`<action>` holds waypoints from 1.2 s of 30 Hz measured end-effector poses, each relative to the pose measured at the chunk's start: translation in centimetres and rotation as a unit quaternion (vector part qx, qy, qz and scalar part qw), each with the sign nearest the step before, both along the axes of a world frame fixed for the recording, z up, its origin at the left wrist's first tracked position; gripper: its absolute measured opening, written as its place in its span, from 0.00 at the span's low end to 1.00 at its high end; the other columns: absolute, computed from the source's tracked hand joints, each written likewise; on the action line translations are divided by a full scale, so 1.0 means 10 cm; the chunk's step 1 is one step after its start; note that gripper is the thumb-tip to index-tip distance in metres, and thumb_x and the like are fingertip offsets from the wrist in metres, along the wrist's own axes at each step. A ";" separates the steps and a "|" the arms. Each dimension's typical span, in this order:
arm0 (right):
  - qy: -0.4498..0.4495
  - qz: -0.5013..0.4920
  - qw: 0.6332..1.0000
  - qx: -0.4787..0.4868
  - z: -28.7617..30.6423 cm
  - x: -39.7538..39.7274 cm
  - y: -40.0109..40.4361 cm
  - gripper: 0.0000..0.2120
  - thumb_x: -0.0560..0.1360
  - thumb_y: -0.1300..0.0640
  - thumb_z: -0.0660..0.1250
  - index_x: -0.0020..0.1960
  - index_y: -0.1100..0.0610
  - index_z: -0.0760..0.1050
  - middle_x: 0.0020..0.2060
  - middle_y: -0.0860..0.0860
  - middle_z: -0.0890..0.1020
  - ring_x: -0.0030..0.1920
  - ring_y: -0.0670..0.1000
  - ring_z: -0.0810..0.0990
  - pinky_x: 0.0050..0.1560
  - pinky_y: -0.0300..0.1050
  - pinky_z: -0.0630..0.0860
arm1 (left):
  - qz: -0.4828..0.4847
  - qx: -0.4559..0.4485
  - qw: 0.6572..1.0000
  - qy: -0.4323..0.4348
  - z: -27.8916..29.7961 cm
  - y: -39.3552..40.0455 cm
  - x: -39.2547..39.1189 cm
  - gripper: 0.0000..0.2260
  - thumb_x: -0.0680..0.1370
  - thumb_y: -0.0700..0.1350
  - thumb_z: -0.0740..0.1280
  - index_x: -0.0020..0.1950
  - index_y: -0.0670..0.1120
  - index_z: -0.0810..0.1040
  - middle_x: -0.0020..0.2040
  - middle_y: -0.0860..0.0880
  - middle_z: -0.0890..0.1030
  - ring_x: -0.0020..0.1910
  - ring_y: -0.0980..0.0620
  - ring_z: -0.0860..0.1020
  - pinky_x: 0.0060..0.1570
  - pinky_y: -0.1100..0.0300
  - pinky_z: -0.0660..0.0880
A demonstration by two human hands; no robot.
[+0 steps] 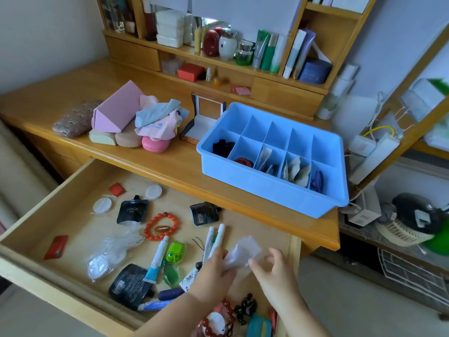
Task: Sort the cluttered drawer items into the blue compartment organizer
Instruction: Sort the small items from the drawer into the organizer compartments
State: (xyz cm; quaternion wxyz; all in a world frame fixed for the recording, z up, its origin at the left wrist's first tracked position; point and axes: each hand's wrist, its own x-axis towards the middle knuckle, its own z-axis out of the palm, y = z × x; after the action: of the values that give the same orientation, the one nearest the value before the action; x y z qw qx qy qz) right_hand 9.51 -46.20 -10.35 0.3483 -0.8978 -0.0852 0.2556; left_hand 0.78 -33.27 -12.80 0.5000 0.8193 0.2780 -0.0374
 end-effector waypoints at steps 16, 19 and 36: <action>-0.377 -0.014 0.926 0.027 1.93 1.06 0.47 0.06 0.76 0.62 0.61 0.48 0.64 0.72 0.42 0.59 0.78 0.39 0.56 0.72 0.36 0.44 0.64 | 0.102 -0.177 0.974 -0.094 0.19 0.48 -0.25 0.10 0.79 0.43 0.64 0.60 0.50 0.69 0.47 0.42 0.78 0.33 0.55 0.79 0.47 0.46 0.80; -0.326 0.004 0.943 -0.063 1.96 1.33 0.69 0.09 0.76 0.63 0.59 0.53 0.66 0.73 0.51 0.63 0.79 0.46 0.58 0.75 0.40 0.42 0.64 | 0.101 -0.173 0.976 -0.089 0.15 0.50 -0.23 0.11 0.79 0.42 0.64 0.60 0.51 0.69 0.47 0.42 0.78 0.32 0.55 0.78 0.47 0.44 0.79; -0.066 0.017 0.987 -0.147 1.67 1.53 1.32 0.04 0.76 0.68 0.62 0.48 0.67 0.75 0.28 0.58 0.82 0.32 0.53 0.80 0.32 0.40 0.76 | 0.057 -0.145 0.985 -0.076 0.02 0.44 -0.23 0.12 0.78 0.41 0.64 0.59 0.52 0.69 0.45 0.50 0.77 0.34 0.56 0.73 0.34 0.65 0.71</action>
State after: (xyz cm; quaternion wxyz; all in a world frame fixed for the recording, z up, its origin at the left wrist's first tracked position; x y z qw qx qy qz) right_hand 24.82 -33.03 6.31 0.2017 -0.9526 -0.0848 0.2113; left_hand -1.51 -28.83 -12.60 0.6348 0.7212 0.2769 0.0139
